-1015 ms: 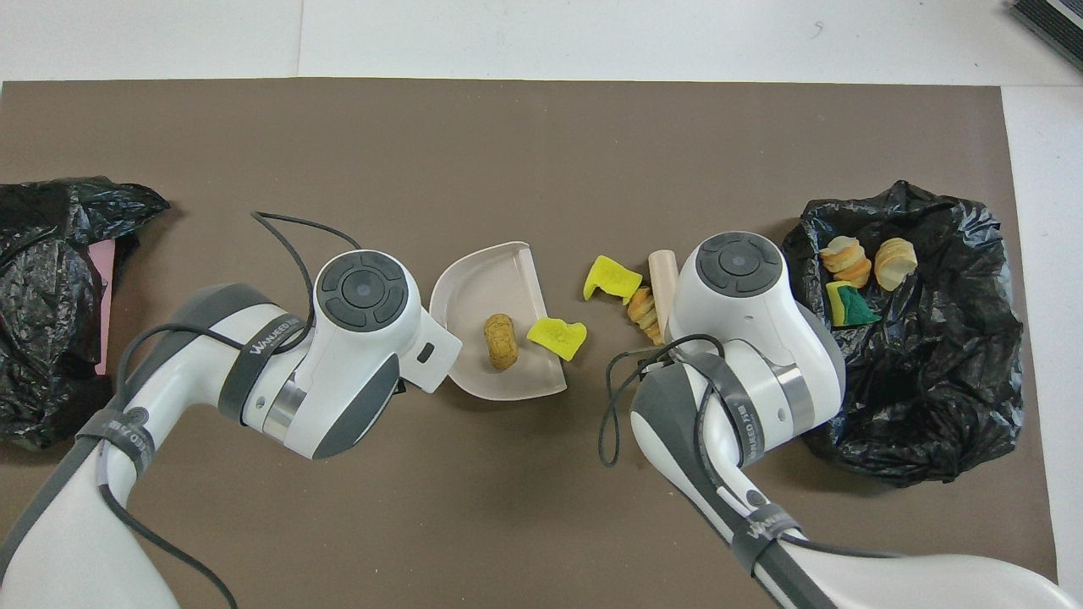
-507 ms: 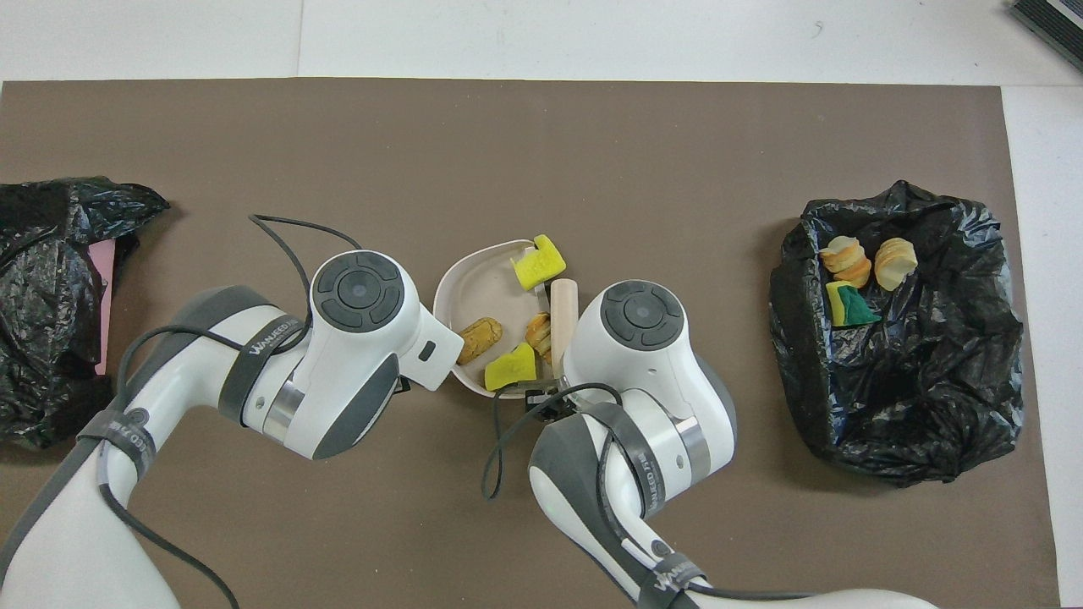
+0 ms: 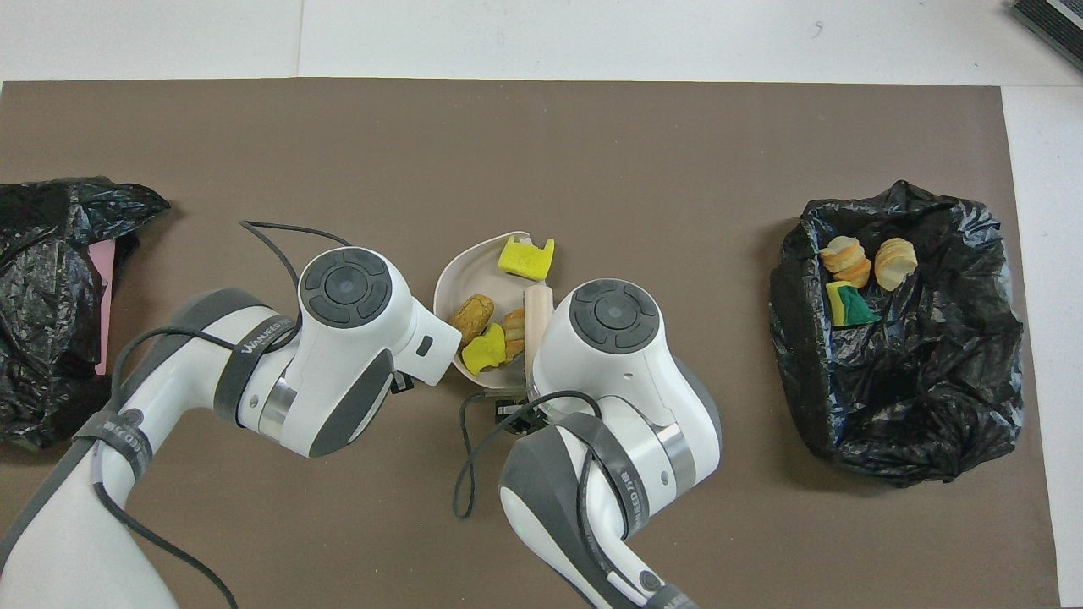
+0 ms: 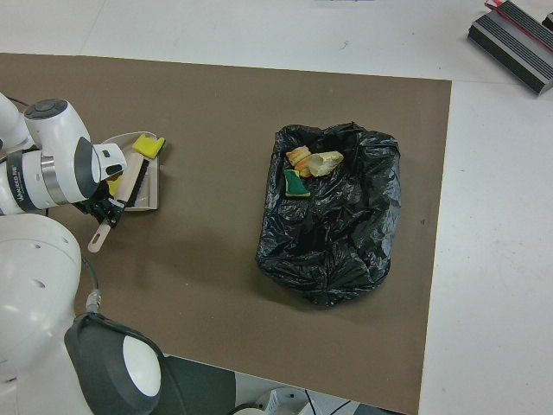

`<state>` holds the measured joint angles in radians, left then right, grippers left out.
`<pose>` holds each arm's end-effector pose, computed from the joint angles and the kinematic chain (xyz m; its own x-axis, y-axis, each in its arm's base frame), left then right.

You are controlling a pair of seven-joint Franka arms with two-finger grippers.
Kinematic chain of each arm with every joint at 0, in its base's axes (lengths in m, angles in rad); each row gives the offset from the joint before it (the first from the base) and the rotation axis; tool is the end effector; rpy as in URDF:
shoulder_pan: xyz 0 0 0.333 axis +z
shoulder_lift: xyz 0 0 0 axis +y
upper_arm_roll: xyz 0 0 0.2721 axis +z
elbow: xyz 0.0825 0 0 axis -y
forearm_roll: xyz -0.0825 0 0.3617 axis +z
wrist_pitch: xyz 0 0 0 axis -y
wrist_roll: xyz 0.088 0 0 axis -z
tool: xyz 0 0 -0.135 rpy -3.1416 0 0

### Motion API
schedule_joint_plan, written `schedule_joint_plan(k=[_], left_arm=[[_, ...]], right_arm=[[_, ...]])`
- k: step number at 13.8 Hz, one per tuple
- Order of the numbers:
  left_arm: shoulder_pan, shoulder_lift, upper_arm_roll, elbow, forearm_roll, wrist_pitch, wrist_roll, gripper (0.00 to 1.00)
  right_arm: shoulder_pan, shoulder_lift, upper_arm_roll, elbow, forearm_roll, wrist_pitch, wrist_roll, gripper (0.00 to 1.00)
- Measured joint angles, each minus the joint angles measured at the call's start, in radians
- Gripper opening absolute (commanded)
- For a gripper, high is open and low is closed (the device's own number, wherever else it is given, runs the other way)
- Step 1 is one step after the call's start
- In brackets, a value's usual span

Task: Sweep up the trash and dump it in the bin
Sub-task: 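Carry the loaded dustpan to the nearer black bag with the left gripper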

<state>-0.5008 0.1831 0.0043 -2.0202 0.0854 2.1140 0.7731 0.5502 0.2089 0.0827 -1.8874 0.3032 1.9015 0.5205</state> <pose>0.4837 -0.2553 0.2961 0.2486 -0.9619 -0.1135 -0.9677 -0.2517 0.0136 0.4297 0.3508 0.3273 0.9486 0.0078 -0.3165 -0.0370 -0.9901 -0.1352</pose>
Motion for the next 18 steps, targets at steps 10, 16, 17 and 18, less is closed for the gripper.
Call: schedule_joint_plan(k=[10, 16, 17, 18], left_arm=[[0.094, 0.002, 0.002, -0.001, -0.051, 0.048, 0.142, 0.0], [0.249, 0.002, 0.006, 0.019, -0.209, 0.144, 0.474, 0.0], [0.27, 0.001, 0.006, 0.036, -0.21, 0.144, 0.509, 0.0], [0.29, 0.001, 0.006, 0.056, -0.211, 0.138, 0.545, 0.0]], right_arm=[[-0.008, -0.153, -0.01, -0.005, -0.003, -0.14, 0.01, 0.0], [0.094, -0.31, 0.002, -0.215, -0.029, -0.051, 0.143, 0.0], [0.132, -0.32, 0.003, -0.242, -0.03, -0.034, 0.184, 0.0], [0.168, -0.323, 0.005, -0.26, -0.03, -0.027, 0.211, 0.0]])
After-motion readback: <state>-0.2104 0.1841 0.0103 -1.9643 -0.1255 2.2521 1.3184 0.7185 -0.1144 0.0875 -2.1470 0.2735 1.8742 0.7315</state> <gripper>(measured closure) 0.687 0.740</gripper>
